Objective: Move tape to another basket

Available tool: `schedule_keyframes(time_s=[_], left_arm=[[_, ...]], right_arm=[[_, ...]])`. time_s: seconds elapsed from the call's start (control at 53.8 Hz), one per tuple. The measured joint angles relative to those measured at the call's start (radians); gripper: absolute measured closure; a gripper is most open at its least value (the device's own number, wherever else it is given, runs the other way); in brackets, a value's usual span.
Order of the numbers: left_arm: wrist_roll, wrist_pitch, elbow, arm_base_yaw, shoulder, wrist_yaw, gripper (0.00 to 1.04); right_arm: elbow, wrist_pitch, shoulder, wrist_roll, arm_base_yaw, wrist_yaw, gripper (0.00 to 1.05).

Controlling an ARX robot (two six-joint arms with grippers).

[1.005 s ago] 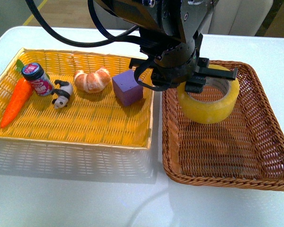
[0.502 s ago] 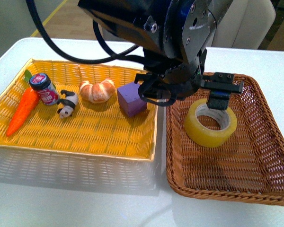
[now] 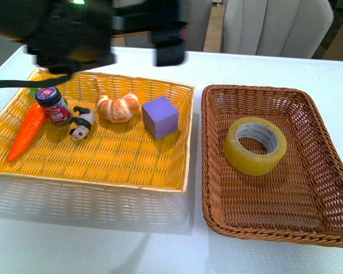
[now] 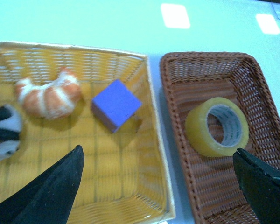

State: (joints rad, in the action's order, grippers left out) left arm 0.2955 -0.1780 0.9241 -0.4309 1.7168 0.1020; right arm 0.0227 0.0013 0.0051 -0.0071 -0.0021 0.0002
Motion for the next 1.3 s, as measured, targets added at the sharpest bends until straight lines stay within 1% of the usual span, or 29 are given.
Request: schedule_keyframes(time_s=[0.056, 0.13, 0.26, 0.298, 0.335, 0.372, 0.391, 0.447, 0.484, 0.521, 0.558, 0.651, 0.67, 0.763, 0.856, 1.098, 1.153, 1.228, 1.302], left_arm=[[-0.007, 0.002, -0.060, 0.042, -0.065, 0.013, 0.09], [-0.013, 0.016, -0.144, 0.103, -0.172, 0.056, 0.09], [-0.024, 0.057, -0.237, 0.176, -0.329, 0.106, 0.09], [-0.026, 0.060, -0.247, 0.184, -0.353, 0.104, 0.09], [-0.055, -0.016, -0.275, 0.179, -0.356, 0.033, 0.12], [-0.117, -0.223, -0.343, 0.173, -0.357, -0.113, 0.19], [-0.132, -0.273, -0.361, 0.173, -0.357, -0.145, 0.21], [-0.200, -0.526, -0.476, 0.179, -0.363, -0.284, 0.32], [-0.217, -0.620, -0.523, 0.189, -0.374, -0.311, 0.37], [-0.239, -0.708, -0.567, 0.206, -0.398, -0.314, 0.44], [-0.252, -0.750, -0.596, 0.219, -0.433, -0.310, 0.51], [-0.271, -0.760, -0.655, 0.245, -0.518, -0.277, 0.69], [-0.272, -0.760, -0.661, 0.248, -0.524, -0.275, 0.71], [-0.277, -0.742, -0.719, 0.278, -0.581, -0.252, 0.89], [-0.278, -0.720, -0.755, 0.298, -0.640, -0.231, 1.04], [-0.284, -0.637, -0.831, 0.341, -0.798, -0.187, 1.03], [-0.285, -0.675, -0.862, 0.383, -0.808, -0.122, 1.03], [-0.285, -0.648, -0.887, 0.418, -0.838, -0.111, 1.03], [-0.285, -0.603, -0.897, 0.426, -0.891, -0.107, 1.03]], right_arm=[[0.000, 0.000, 0.000, 0.000, 0.000, 0.000, 0.09], [0.000, 0.000, 0.000, 0.000, 0.000, 0.000, 0.09], [0.000, 0.000, 0.000, 0.000, 0.000, 0.000, 0.09], [0.000, 0.000, 0.000, 0.000, 0.000, 0.000, 0.09], [0.000, 0.000, 0.000, 0.000, 0.000, 0.000, 0.09], [0.000, 0.000, 0.000, 0.000, 0.000, 0.000, 0.09], [0.000, 0.000, 0.000, 0.000, 0.000, 0.000, 0.09], [0.000, 0.000, 0.000, 0.000, 0.000, -0.003, 0.09], [0.000, 0.000, 0.000, 0.000, 0.000, -0.003, 0.09], [0.000, 0.000, 0.000, 0.000, 0.000, 0.000, 0.09], [0.000, 0.000, 0.000, 0.000, 0.000, 0.000, 0.09], [0.000, 0.000, 0.000, 0.000, 0.000, 0.000, 0.09], [0.000, 0.000, 0.000, 0.000, 0.000, 0.000, 0.09], [0.000, 0.000, 0.000, 0.000, 0.000, 0.000, 0.09], [0.000, 0.000, 0.000, 0.000, 0.000, 0.000, 0.09], [0.000, 0.000, 0.000, 0.000, 0.000, 0.000, 0.09], [0.000, 0.000, 0.000, 0.000, 0.000, 0.000, 0.09], [0.000, 0.000, 0.000, 0.000, 0.000, 0.001, 0.09], [0.000, 0.000, 0.000, 0.000, 0.000, 0.000, 0.09]])
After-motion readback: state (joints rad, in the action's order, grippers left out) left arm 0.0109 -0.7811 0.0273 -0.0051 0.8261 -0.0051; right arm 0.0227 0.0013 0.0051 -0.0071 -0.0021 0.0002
